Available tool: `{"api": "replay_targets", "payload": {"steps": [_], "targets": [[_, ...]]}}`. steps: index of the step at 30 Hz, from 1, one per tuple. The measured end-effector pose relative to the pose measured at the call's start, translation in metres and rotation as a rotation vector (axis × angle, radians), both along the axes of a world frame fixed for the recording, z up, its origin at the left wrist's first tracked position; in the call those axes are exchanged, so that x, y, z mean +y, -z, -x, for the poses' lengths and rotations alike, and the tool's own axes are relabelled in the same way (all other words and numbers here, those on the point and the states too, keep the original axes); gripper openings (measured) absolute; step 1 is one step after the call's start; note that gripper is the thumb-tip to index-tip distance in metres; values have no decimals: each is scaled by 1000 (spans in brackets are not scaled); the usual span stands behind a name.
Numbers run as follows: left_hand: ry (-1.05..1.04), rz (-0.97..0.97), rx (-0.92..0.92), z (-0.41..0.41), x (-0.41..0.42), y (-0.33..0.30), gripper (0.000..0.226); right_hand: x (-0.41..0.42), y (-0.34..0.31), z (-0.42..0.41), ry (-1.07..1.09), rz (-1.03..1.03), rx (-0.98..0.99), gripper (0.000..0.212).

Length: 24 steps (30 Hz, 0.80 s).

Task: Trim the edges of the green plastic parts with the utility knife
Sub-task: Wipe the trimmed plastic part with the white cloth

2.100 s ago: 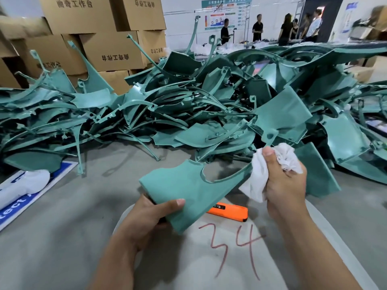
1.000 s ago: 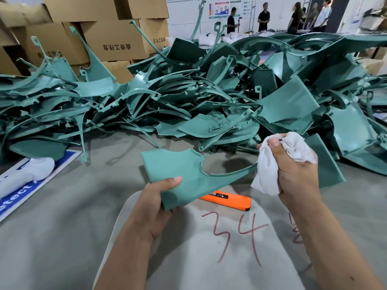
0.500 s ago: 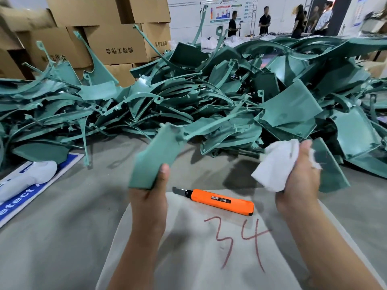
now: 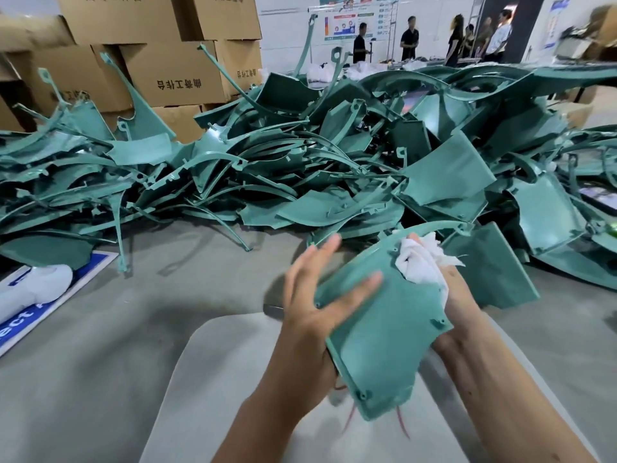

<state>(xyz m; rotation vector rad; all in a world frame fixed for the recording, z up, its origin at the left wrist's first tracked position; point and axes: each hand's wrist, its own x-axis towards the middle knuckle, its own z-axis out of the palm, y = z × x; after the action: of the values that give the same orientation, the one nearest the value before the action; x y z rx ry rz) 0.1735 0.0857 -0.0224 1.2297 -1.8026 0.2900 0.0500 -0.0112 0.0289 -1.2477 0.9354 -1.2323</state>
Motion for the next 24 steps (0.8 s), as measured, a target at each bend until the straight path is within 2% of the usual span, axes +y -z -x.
{"api": "replay_targets", "payload": {"steps": [1, 2, 3, 4, 5, 6, 8, 10, 13, 17, 19, 22, 24], "targets": [[40, -113, 323, 0, -1, 3, 59, -2, 7, -2, 32, 18, -119, 25], [110, -181, 714, 3, 4, -5, 62, -1, 8, 4, -37, -39, -287, 17], [158, -239, 1099, 6, 4, -6, 57, -2, 13, 13, -1, -65, -357, 10], [162, -298, 1308, 4, 4, -7, 45, 1, 17, 24, -53, -116, -399, 22], [207, -440, 1496, 1, 3, -7, 36, 5, 21, 28, -139, -190, -453, 31], [224, -568, 1576, 1, 3, -6, 41, 4, 23, 30, -180, -221, -463, 33], [166, -685, 1575, 1, 2, -2, 49, 7, 25, 22, -158, -181, -440, 30], [62, -679, 1451, 0, -3, -1, 45, 12, 25, 11, -200, -180, -498, 25], [69, -655, 1426, -5, -8, -2, 31, 13, 29, 12, -226, -132, -517, 26], [116, -671, 1441, -10, -8, -4, 25, 1, 29, 18, -61, -181, -517, 29], [98, -680, 1434, -9, -8, -2, 25, -11, 26, 25, 45, -109, -480, 12], [96, -659, 1474, -8, -8, -2, 28, -15, 25, 35, 69, -46, -589, 35], [102, -631, 1503, -9, -9, -1, 31, -20, 27, 35, 156, -126, -647, 35]]}}
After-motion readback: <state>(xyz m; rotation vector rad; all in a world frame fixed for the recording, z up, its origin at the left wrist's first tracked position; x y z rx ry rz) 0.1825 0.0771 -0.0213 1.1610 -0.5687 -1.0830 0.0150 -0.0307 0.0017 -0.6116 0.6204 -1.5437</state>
